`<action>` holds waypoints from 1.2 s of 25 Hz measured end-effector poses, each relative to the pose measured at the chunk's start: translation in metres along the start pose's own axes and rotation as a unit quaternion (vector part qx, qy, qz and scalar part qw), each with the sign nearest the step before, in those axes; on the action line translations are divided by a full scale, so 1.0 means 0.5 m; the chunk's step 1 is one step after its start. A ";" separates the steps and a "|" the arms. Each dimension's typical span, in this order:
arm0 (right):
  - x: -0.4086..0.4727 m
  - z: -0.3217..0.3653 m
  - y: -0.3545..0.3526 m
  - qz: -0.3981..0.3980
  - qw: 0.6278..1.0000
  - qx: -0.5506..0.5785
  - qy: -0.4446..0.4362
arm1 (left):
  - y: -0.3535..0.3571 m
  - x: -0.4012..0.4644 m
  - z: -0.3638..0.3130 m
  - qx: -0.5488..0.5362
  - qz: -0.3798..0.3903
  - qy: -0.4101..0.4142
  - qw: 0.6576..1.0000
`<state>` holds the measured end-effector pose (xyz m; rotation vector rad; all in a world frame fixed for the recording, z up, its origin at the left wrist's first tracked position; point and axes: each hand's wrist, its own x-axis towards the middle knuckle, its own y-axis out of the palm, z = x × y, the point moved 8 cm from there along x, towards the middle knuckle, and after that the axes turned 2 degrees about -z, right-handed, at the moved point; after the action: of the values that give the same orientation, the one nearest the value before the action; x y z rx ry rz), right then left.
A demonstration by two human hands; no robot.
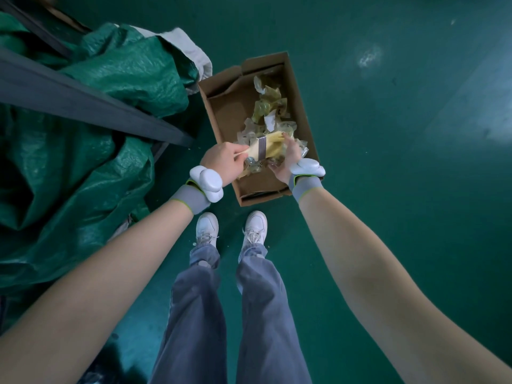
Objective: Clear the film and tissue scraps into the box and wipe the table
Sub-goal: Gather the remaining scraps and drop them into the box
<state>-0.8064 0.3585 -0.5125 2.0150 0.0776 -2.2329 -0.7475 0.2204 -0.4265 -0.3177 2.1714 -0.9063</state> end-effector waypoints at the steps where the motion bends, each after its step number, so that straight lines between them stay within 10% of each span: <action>1: -0.014 -0.003 0.006 0.018 0.999 0.033 0.011 | 0.005 0.004 -0.001 0.005 0.004 -0.003 1.000; 30: -0.074 -0.011 -0.048 -0.088 0.991 -0.001 -0.099 | -0.008 -0.044 0.114 -0.014 0.016 -0.107 0.994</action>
<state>-0.8008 0.3855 -0.4775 1.8378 0.2465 -2.5253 -0.6915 0.1991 -0.4387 -0.3747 1.9862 -0.7873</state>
